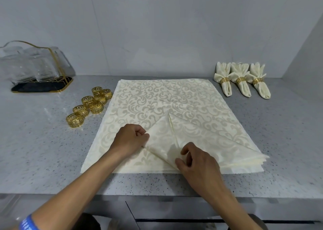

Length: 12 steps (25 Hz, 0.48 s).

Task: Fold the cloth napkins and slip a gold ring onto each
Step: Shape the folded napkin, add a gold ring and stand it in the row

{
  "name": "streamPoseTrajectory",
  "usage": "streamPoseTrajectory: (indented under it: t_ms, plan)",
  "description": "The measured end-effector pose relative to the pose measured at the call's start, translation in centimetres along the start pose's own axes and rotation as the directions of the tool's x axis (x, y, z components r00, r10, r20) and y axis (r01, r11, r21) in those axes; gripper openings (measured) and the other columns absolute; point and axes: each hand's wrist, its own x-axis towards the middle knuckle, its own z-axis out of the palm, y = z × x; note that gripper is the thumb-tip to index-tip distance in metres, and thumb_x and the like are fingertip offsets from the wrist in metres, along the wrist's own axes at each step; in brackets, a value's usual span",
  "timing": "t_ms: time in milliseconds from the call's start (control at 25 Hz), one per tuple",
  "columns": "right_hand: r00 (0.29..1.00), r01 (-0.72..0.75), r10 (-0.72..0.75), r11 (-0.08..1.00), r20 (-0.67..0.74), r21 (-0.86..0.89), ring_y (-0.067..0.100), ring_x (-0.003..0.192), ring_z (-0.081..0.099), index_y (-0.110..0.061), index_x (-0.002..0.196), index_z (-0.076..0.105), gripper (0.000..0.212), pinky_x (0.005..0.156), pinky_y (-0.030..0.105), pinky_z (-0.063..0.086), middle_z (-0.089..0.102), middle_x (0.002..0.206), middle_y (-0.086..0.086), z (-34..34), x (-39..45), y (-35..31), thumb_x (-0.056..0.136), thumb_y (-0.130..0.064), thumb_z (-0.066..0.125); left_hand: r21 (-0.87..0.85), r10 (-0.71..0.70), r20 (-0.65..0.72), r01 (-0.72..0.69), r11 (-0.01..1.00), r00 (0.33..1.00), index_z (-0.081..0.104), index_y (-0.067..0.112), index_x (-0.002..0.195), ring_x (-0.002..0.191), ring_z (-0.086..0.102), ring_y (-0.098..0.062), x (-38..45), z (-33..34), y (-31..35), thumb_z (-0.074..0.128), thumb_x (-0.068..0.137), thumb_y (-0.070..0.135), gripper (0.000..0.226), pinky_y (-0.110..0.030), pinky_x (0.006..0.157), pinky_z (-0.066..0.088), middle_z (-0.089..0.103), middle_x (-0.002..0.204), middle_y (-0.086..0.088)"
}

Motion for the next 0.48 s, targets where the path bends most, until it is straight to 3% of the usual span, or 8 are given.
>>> streamPoseTrajectory:
  t_ms: [40, 120, 200, 320, 400, 480]
  plan:
    - [1.0, 0.006, -0.006, 1.0, 0.003, -0.002, 0.004, 0.064, 0.053, -0.031, 0.083, 0.049, 0.017, 0.056, 0.016, 0.037, 0.054, 0.07, -0.013, 0.0, 0.0, 0.0, 0.09, -0.041, 0.06, 0.086, 0.062, -0.066, -0.057, 0.995, 0.996, 0.07, 0.023, 0.089, 0.073, 0.057, -0.011, -0.5, 0.1, 0.1, 0.069, 0.085, 0.024, 0.004, -0.033, 0.069, 0.048, 0.064, 0.083, 0.006]
    - [1.0, 0.009, -0.008, 0.999, 0.025, -0.035, 0.004, 0.066, 0.052, -0.03, 0.08, 0.05, 0.019, 0.055, 0.016, 0.035, 0.055, 0.074, -0.013, 0.1, -0.1, -0.1, 0.091, -0.042, 0.059, 0.311, 0.346, -0.152, -0.288, 0.906, 0.926, 0.066, 0.025, 0.103, 0.093, 0.052, -0.011, -1.9, 1.1, 0.3, 0.069, 0.085, 0.025, 0.018, -0.034, 0.081, 0.043, 0.059, 0.102, 0.01]
    - [0.999, 0.009, -0.01, 1.0, 0.051, 0.012, 0.004, 0.066, 0.054, -0.029, 0.08, 0.054, 0.018, 0.056, 0.016, 0.037, 0.059, 0.077, -0.013, -0.6, -0.1, -0.5, 0.091, -0.042, 0.061, 0.349, 0.591, -0.028, -0.546, 0.761, 0.806, 0.066, 0.025, 0.105, 0.093, 0.048, -0.007, -4.4, 2.7, 1.2, 0.065, 0.087, 0.026, 0.018, -0.03, 0.081, 0.038, 0.059, 0.104, 0.013]
    - [0.995, -0.037, 0.056, 0.974, -0.077, 0.226, 0.003, 0.064, 0.058, -0.027, 0.08, 0.063, 0.011, 0.059, 0.016, 0.043, 0.065, 0.076, -0.016, -4.6, 1.1, 1.6, 0.088, -0.031, 0.068, 0.361, 0.711, 0.159, -0.711, 0.603, 0.685, 0.068, 0.025, 0.103, 0.089, 0.05, -0.006, -7.5, 5.8, 2.1, 0.056, 0.087, 0.034, 0.022, -0.024, 0.076, 0.035, 0.062, 0.101, 0.015]
    - [0.984, -0.069, 0.072, 0.997, -0.164, 0.019, 0.005, 0.071, 0.058, -0.026, 0.088, 0.063, 0.007, 0.064, 0.024, 0.044, 0.064, 0.083, -0.017, -8.1, 3.0, 4.8, 0.088, -0.032, 0.067, 0.383, 0.729, 0.156, -0.722, 0.577, 0.666, 0.069, 0.026, 0.105, 0.088, 0.054, -0.008, -7.7, 7.0, 2.1, 0.053, 0.089, 0.042, 0.028, -0.026, 0.076, 0.039, 0.063, 0.1, 0.014]
    - [0.984, -0.175, 0.179, 0.945, -0.013, -0.275, 0.01, 0.079, 0.058, -0.025, 0.096, 0.061, 0.02, 0.066, 0.029, 0.043, 0.063, 0.089, -0.012, -10.6, 4.6, 8.1, 0.088, -0.043, 0.064, 0.413, 0.728, 0.154, -0.713, 0.566, 0.668, 0.069, 0.028, 0.109, 0.087, 0.055, -0.01, -7.5, 7.6, 2.2, 0.049, 0.09, 0.048, 0.034, -0.029, 0.075, 0.045, 0.064, 0.098, 0.014]
